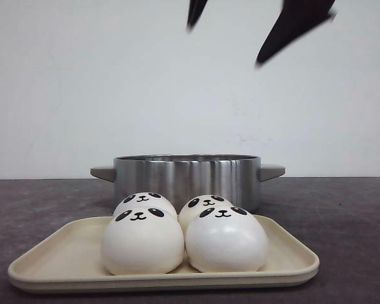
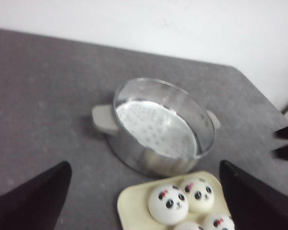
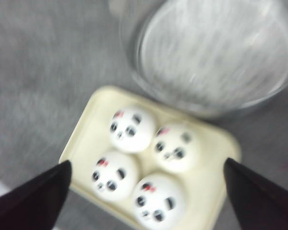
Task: Steam buns
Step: 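Lower the right gripper and grasp the farther panda bun nearest it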
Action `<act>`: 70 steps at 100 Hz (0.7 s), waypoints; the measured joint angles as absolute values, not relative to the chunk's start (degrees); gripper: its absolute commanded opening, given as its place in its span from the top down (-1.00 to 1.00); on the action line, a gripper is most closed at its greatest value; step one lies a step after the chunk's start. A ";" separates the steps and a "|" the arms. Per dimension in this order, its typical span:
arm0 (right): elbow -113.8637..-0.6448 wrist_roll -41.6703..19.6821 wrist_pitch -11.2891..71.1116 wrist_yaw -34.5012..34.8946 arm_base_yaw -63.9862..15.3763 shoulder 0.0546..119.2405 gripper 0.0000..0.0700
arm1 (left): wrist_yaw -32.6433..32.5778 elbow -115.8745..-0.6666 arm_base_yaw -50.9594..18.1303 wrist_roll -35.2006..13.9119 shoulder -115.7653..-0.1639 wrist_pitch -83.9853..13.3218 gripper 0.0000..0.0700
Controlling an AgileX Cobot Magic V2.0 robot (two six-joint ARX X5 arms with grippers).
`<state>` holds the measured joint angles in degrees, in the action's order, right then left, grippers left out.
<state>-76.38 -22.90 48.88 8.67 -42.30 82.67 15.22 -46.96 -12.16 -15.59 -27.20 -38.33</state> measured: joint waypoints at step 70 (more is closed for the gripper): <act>-76.38 -24.43 44.07 2.70 -41.10 108.68 -0.54 | 15.22 -46.96 -17.17 -15.86 -27.05 -39.64 -0.72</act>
